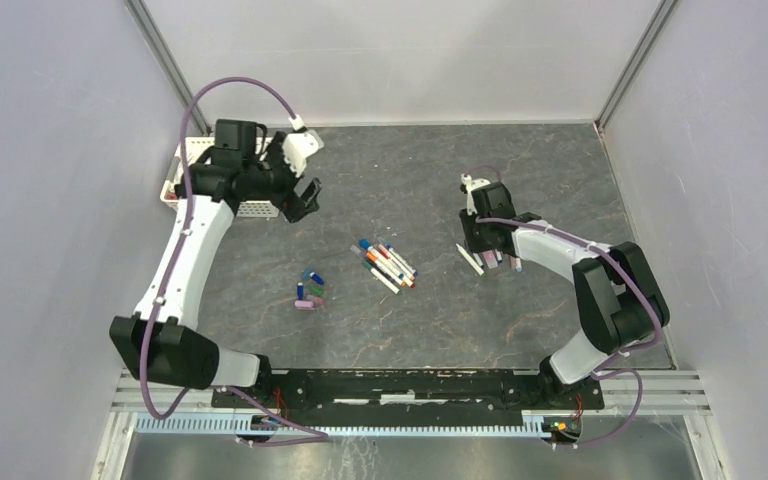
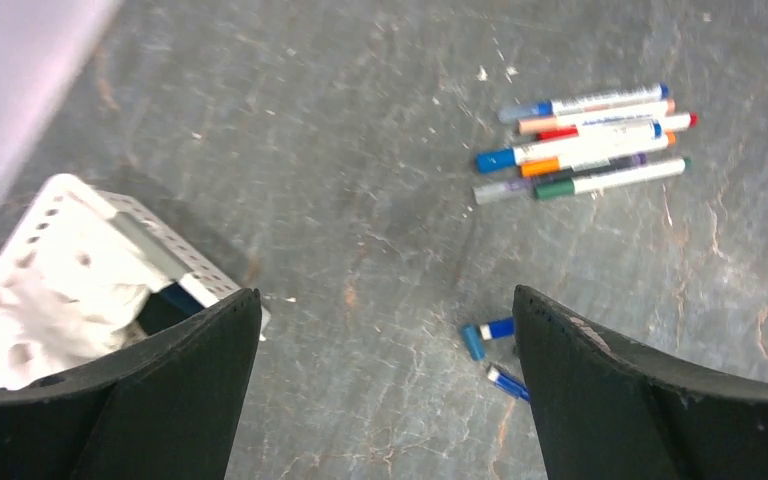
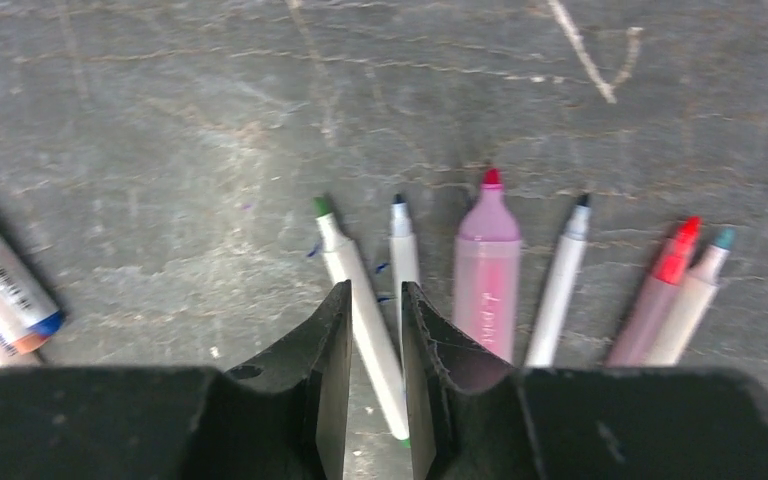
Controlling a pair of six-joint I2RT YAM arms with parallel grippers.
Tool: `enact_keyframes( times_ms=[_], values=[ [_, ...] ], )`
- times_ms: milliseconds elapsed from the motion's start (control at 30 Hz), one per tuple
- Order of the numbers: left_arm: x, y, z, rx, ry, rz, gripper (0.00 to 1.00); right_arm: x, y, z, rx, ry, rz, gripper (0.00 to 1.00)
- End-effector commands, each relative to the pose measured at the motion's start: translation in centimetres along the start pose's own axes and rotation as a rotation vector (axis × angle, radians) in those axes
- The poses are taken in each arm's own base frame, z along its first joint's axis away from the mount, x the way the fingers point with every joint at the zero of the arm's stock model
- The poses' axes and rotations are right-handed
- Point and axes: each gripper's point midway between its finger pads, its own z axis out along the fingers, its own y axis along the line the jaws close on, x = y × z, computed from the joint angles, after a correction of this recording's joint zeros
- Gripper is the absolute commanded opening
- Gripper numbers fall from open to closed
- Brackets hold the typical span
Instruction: Open the pen caps
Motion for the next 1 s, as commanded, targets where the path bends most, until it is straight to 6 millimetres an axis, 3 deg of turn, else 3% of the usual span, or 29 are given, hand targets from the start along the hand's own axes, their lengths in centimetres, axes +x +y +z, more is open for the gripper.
enact_keyframes(
  times_ms=[0, 100, 233, 300, 433, 767, 967],
  values=[
    [-3.6, 0.9, -3.0, -0.092, -0.116, -0.084, 1.0, -1.7, 2.4, -0.4, -0.1, -0.045, -0.011, 0.28],
    [-2.9, 0.7, -2.8, -0.093, -0.1, -0.08, 1.0, -2.8, 4.6, -1.0, -0.142, -0.081, -0.062, 0.32],
    [-1.2, -1.0, -1.9, 0.006, -0.043, -0.063, 1.0, -4.2, 9.9, -1.8, -0.224, -0.112, -0.19, 0.34],
    [-0.3, -1.7, -1.5, 0.051, -0.016, -0.062, 1.0, -4.1, 12.3, -1.8, -0.282, -0.112, -0.226, 0.34],
    [1.4, -3.1, -0.9, 0.111, 0.03, -0.069, 1.0, -3.6, 15.1, -0.8, -0.322, -0.085, -0.27, 0.35],
    [3.3, -4.9, -0.6, 0.167, 0.063, -0.085, 1.0, -2.3, 16.9, 1.6, -0.299, -0.016, -0.328, 0.33],
    [3.9, -4.9, -0.2, 0.175, 0.079, -0.082, 1.0, -3.5, 16.8, -1.0, -0.213, -0.112, -0.364, 0.33]
  ],
)
